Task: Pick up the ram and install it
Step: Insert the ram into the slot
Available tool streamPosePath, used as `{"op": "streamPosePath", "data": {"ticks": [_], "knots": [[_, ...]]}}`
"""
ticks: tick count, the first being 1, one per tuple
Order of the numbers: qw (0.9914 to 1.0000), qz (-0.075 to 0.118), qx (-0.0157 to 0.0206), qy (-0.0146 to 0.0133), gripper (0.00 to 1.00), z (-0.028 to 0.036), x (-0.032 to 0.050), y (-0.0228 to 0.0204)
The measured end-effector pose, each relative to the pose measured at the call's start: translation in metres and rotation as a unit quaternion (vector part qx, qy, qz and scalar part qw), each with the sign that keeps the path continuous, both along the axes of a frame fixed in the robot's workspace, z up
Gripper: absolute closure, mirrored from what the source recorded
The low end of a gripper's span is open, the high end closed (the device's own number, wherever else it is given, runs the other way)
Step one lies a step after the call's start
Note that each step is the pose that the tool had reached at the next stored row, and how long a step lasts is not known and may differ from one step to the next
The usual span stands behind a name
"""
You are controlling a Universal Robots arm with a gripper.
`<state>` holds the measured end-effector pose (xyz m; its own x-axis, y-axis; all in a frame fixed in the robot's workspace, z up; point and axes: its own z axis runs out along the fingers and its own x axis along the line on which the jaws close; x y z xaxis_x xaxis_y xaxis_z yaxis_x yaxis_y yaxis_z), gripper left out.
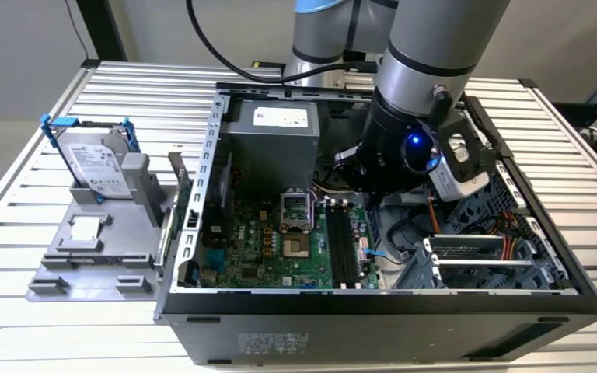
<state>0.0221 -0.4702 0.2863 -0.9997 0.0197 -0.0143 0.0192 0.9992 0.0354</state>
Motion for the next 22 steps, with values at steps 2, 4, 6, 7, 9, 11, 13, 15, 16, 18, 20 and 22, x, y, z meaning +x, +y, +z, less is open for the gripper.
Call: {"op": "streamPosePath", "data": {"ticks": [2,4,6,7,9,11,13,15,16,18,20,22], "knots": [[1.00000,0.000,0.0000,0.0000,1.00,-0.0037,0.0000,-0.0001],[1.00000,0.000,-0.0005,0.0001,1.00,-0.0055,0.0001,-0.0001],[1.00000,0.000,-0.0006,0.0002,1.00,-0.0056,0.0000,-0.0002],[1.00000,0.000,-0.0004,0.0002,1.00,-0.0067,0.0001,-0.0002],[1.00000,0.000,-0.0005,0.0002,1.00,-0.0103,0.0001,-0.0010],[1.00000,-0.001,-0.0006,0.0002,1.00,-0.0139,-0.0001,-0.0039],[0.99999,-0.004,-0.0004,0.0001,1.00,-0.0175,-0.0008,-0.0056],[0.99996,-0.009,-0.0006,0.0001,1.00,-0.0211,-0.0014,-0.0069],[0.99992,-0.012,-0.0005,0.0001,1.00,-0.0230,-0.0016,-0.0071],[0.99984,-0.018,-0.0006,0.0001,1.00,-0.0267,-0.0018,-0.0074],[0.99977,-0.022,-0.0006,0.0001,1.00,-0.0303,-0.0024,-0.0076],[0.99971,-0.024,-0.0006,0.0001,1.00,-0.0339,-0.0029,-0.0076]]}}
